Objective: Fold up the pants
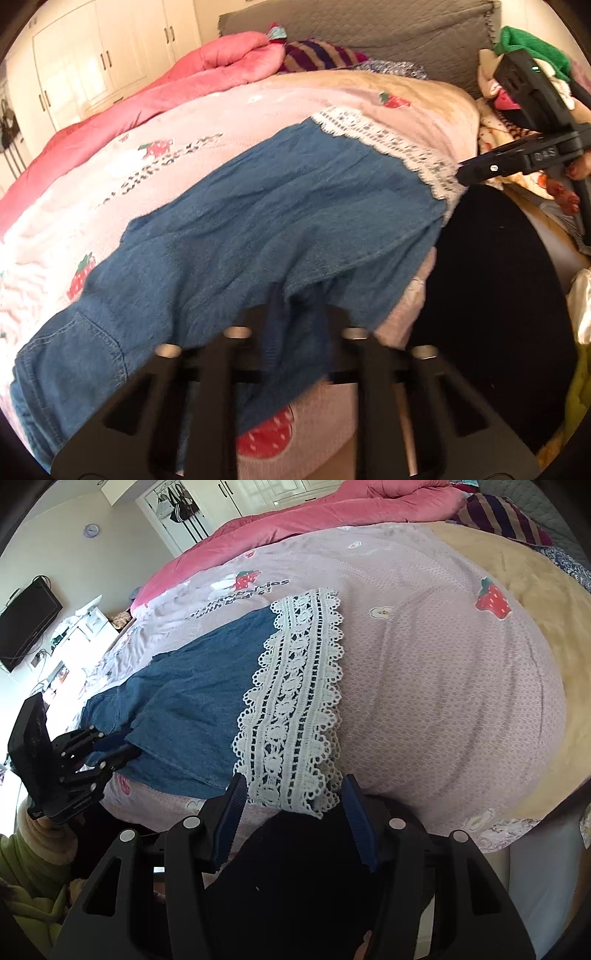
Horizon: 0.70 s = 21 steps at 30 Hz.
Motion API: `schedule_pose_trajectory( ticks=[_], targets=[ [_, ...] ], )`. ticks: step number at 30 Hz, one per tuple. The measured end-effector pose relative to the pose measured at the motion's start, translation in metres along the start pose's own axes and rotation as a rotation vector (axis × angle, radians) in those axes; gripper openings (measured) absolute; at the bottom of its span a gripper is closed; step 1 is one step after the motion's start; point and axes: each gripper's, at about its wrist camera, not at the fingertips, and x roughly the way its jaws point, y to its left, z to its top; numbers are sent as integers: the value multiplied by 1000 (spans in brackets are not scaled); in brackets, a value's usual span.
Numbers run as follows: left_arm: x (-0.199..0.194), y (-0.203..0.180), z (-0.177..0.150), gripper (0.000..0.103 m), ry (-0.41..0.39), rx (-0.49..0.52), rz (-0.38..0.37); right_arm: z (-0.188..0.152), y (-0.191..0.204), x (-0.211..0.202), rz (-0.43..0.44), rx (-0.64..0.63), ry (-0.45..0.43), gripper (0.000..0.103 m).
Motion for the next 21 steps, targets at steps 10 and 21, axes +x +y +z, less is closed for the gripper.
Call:
schedule_pose_trajectory(
  ticks=[10, 21],
  targets=[
    [-27, -10, -14, 0, 18, 32, -106, 2, -1, 4, -41, -45, 27, 9],
    [-19, 7, -27, 40, 34, -87, -187, 5, 0, -20, -41, 14, -55, 35]
  ],
)
